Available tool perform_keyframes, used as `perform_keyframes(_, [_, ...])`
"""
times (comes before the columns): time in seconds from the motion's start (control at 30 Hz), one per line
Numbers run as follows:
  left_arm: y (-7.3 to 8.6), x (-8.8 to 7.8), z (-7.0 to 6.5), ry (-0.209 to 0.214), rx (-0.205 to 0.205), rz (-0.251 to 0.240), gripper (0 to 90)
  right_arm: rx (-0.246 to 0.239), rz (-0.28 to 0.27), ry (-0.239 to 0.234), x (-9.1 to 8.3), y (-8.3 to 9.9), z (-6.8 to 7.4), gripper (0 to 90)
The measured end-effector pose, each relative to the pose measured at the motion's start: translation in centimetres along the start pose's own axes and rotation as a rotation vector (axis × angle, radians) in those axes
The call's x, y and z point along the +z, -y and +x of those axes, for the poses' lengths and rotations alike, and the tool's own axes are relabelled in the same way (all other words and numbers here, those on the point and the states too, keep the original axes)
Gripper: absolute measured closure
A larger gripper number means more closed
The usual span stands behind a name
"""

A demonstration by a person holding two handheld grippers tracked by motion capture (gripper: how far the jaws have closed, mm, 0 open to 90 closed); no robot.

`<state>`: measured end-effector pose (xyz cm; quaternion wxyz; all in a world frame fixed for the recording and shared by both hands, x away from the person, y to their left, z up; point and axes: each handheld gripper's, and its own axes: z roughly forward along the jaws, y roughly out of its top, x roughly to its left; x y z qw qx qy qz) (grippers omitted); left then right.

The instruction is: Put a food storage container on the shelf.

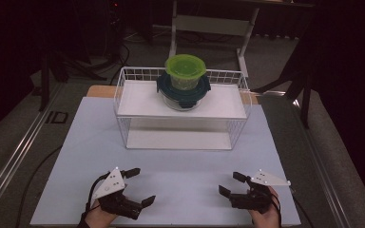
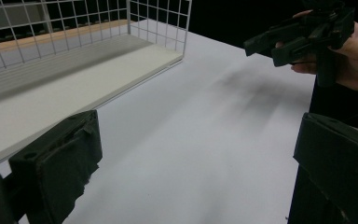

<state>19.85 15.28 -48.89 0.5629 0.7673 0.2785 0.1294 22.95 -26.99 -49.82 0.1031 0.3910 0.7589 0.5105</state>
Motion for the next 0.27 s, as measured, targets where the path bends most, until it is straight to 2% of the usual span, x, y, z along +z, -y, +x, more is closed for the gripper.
perform_keyframes(0.27, [0.19,0.26,-0.06,0.011,-0.002,0.002,0.8,0.004,0.008,0.001,0.16,0.09,-0.23,15.2])
